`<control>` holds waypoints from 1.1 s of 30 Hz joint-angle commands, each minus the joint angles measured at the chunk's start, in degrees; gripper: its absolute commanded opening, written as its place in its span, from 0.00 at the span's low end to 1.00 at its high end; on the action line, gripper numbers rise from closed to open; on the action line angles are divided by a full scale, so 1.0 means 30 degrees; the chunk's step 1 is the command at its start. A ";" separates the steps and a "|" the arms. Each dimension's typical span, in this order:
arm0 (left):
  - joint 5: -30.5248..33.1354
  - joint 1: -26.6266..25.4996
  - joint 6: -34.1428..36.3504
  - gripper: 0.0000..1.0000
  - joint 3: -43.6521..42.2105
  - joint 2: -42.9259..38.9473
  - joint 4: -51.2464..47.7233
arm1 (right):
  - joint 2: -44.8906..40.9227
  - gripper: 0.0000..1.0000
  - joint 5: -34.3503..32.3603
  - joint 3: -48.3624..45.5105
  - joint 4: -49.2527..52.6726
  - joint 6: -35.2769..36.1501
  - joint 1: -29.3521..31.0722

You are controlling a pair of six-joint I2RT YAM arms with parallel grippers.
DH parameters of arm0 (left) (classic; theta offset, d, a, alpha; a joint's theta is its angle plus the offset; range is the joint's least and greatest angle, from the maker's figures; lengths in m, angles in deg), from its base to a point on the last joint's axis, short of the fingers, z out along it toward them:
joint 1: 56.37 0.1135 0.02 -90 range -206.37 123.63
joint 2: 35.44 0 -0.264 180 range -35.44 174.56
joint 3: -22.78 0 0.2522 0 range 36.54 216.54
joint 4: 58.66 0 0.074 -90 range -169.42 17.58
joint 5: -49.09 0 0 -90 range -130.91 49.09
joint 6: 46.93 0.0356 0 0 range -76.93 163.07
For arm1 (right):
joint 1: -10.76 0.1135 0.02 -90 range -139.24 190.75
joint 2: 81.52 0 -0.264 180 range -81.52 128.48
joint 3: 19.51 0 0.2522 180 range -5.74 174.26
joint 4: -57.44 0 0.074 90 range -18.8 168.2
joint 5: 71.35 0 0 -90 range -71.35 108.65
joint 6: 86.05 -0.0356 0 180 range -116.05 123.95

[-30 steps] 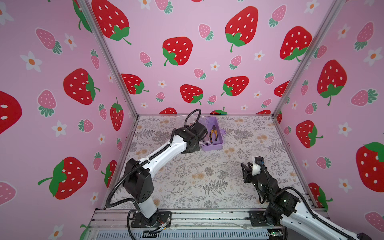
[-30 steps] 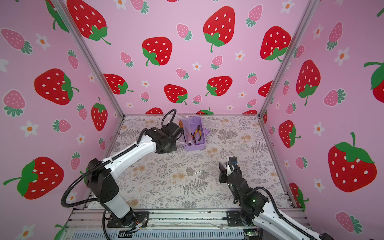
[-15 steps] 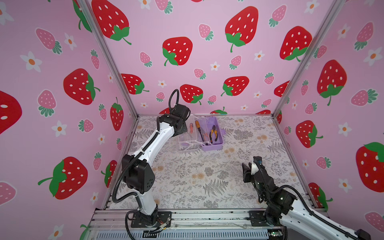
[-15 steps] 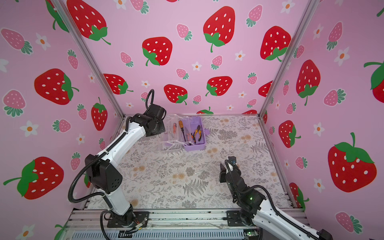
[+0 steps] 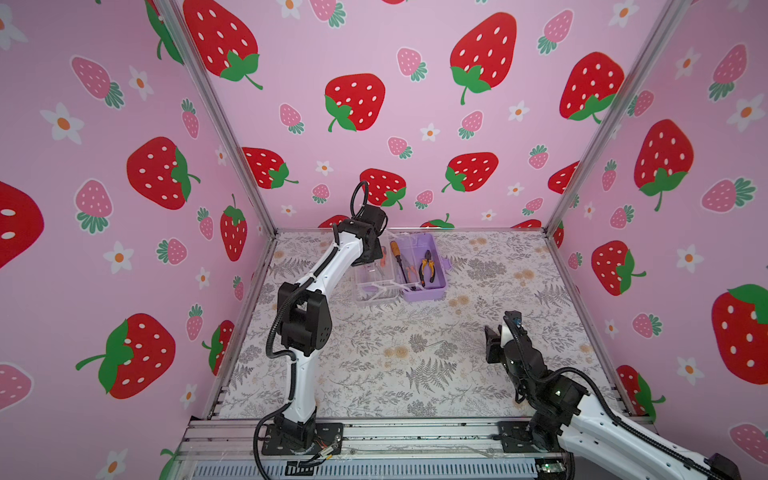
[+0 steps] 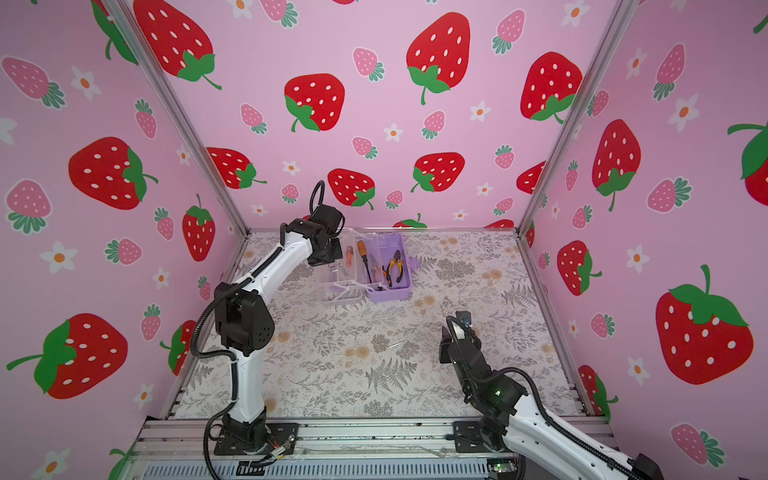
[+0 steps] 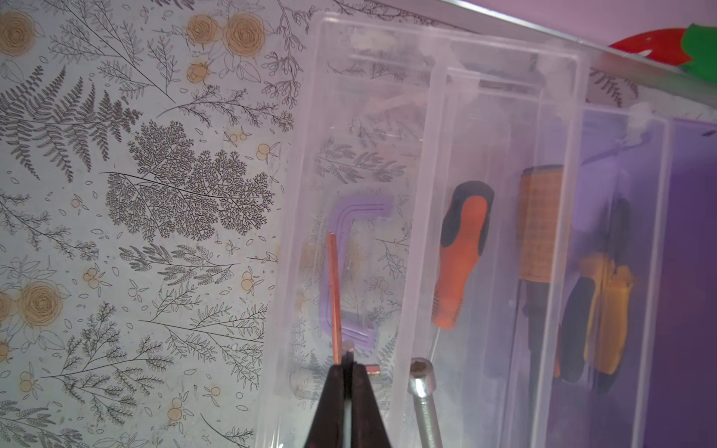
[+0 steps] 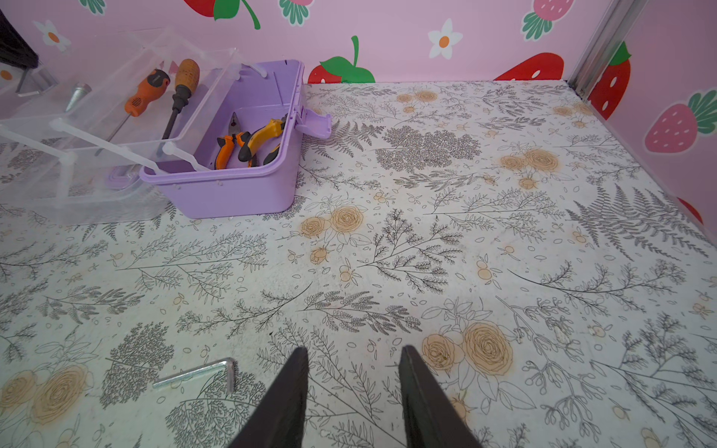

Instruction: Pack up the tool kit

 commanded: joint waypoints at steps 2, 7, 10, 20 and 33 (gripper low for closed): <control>0.0025 0.0086 -0.0245 0.00 -0.1100 -0.0744 -0.0420 | 0.0048 0.42 0.0147 0.0229 -0.0552 0.0051 -0.0300; 0.0486 0.0107 -0.0529 0.00 -0.1865 -0.1068 -0.0835 | -0.0054 0.42 0.0457 0.0163 -0.0560 0.0022 -0.0489; 0.0721 0.0113 -0.0838 0.00 -0.2610 -0.1330 -0.0825 | -0.0154 0.42 0.0577 0.0076 -0.0547 -0.0041 -0.0577; 0.0699 0.0196 -0.0862 0.30 -0.2945 -0.2220 -0.0537 | -0.0332 0.42 0.0932 0.0048 -0.0363 -0.0096 -0.0721; -0.3114 -0.3131 0.0368 0.41 -0.9769 -1.0231 0.3581 | 0.2142 0.42 0.4367 0.0159 -0.1570 0.0397 -0.0954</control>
